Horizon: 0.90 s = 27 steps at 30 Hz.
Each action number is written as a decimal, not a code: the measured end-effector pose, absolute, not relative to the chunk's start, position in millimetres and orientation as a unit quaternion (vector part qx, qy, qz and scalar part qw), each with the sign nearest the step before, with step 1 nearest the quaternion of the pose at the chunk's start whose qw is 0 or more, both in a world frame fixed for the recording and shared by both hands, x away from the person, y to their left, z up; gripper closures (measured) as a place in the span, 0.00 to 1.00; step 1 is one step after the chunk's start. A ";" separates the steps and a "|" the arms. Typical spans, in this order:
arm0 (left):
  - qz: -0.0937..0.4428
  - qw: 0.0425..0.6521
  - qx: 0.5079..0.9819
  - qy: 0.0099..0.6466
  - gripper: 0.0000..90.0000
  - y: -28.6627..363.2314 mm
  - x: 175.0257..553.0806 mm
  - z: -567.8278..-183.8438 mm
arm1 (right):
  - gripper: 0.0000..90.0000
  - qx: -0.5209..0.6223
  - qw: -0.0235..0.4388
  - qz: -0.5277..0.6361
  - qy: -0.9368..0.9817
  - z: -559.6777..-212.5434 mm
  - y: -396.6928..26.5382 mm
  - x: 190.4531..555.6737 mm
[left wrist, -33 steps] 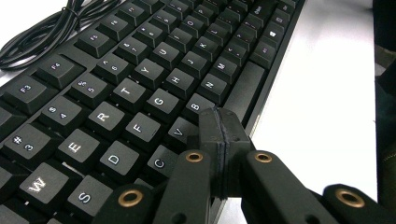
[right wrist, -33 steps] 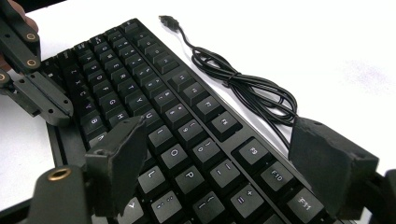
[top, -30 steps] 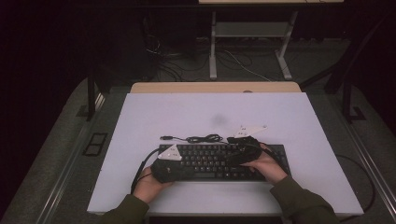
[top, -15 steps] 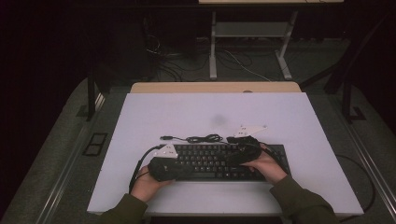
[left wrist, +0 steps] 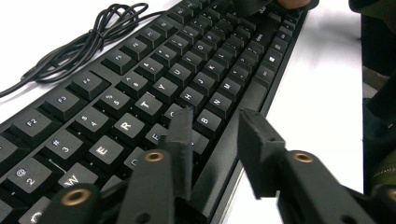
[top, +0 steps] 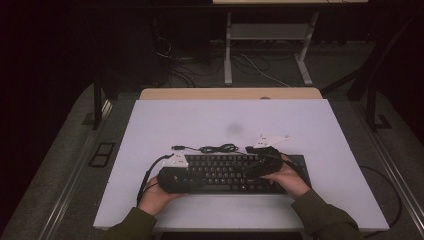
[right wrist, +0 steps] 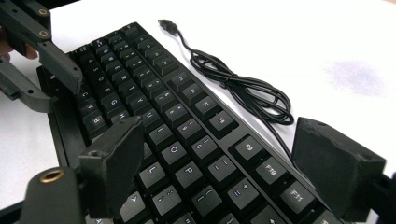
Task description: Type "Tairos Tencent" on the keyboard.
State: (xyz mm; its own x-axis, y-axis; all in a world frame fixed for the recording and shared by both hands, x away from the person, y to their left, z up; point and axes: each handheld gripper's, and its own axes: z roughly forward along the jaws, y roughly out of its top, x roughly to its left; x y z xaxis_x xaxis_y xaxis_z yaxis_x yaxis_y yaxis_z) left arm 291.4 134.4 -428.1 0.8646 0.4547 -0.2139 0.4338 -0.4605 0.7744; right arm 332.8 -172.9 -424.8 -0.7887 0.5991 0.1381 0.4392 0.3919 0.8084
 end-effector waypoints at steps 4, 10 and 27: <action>0.013 0.450 0.854 0.263 0.62 135.5 292.9 -428.2 | 0.16 0.320 0.096 0.462 0.821 -422.7 -174.9 332.3; 0.016 0.455 0.851 0.264 0.52 136.5 293.5 -427.5 | 0.16 0.344 0.088 0.462 0.813 -420.2 -178.8 333.1; 0.040 0.461 0.841 0.279 0.32 138.9 296.8 -428.3 | 0.17 0.315 0.062 0.459 0.828 -414.0 -197.6 324.1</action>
State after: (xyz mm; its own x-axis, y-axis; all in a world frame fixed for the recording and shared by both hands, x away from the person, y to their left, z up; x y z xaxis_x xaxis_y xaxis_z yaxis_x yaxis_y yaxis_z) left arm 296.8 138.9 -428.3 0.8409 0.5065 -0.1909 0.4336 -0.4192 0.7977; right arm 324.1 -197.6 -414.0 -0.7933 0.5793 0.1872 0.4660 0.3799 0.7991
